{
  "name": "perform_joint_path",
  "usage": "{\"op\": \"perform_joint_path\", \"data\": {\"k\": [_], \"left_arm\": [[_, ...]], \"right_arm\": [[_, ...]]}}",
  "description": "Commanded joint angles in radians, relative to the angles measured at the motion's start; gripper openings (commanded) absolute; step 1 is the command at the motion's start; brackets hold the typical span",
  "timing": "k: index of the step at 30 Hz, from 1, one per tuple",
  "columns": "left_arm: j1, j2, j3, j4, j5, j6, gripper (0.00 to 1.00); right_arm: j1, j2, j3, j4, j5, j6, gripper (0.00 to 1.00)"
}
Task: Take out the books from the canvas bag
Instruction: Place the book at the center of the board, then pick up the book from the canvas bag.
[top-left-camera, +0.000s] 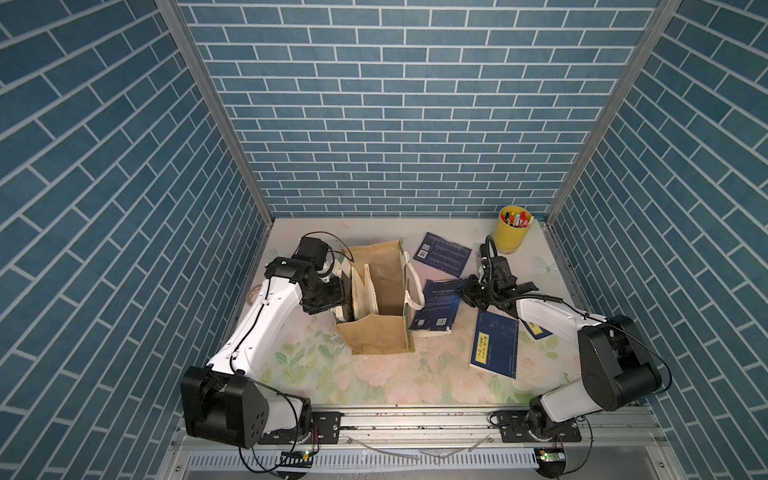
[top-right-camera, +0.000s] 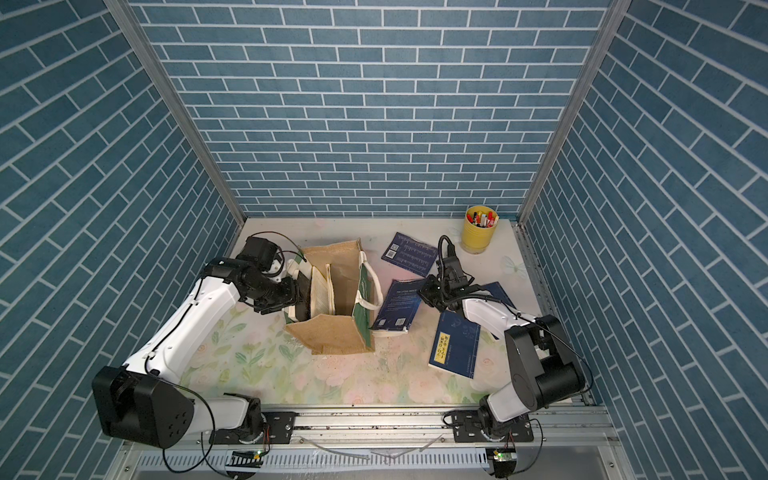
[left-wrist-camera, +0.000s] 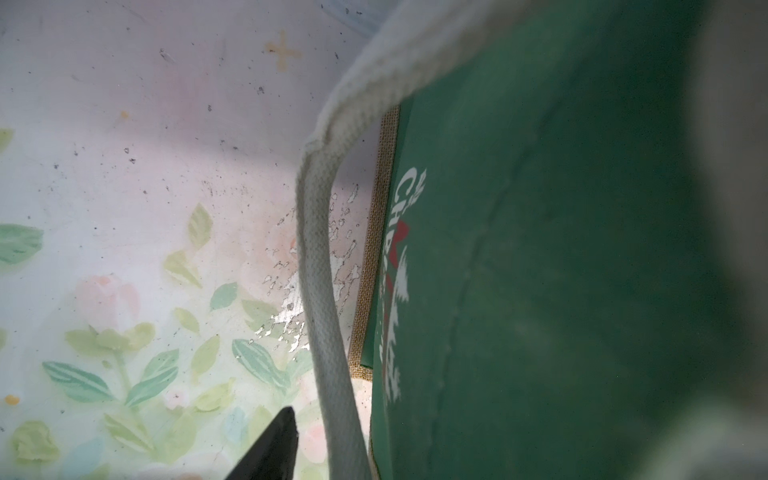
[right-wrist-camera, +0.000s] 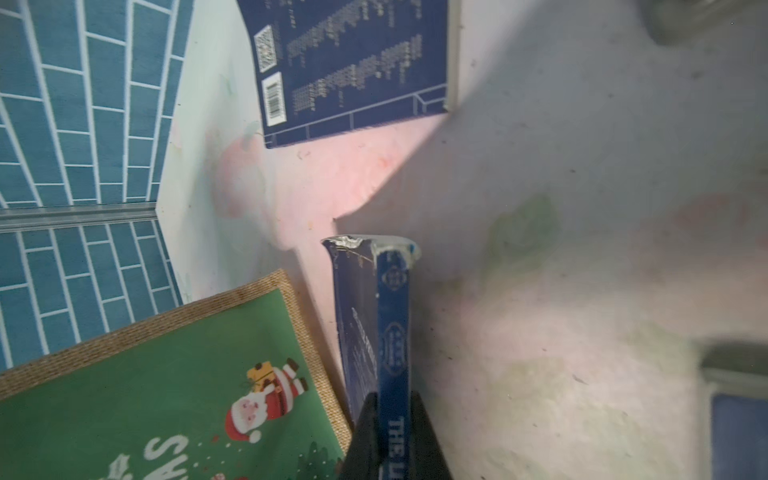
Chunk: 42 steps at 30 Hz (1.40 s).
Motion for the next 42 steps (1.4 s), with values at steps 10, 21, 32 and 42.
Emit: {"op": "perform_joint_path", "data": {"k": [10,21,32,42], "left_arm": [[0.005,0.001,0.033,-0.045,-0.008,0.001,0.62],[0.005,0.003,0.032,-0.017,0.013,-0.017,0.62],[0.005,-0.005,0.031,0.006,0.044,-0.033,0.62],[0.007,-0.057,0.042,-0.019,0.033,-0.046,0.63]], "right_arm": [[0.002,0.0,0.325,-0.613,0.236,-0.221,0.67],[0.18,0.029,0.825,-0.76,0.112,-0.267,0.64],[0.434,0.497,1.474,-0.95,-0.011,-0.351,0.62],[0.514,0.67,1.584,-1.043,-0.017,-0.352,0.64]]}}
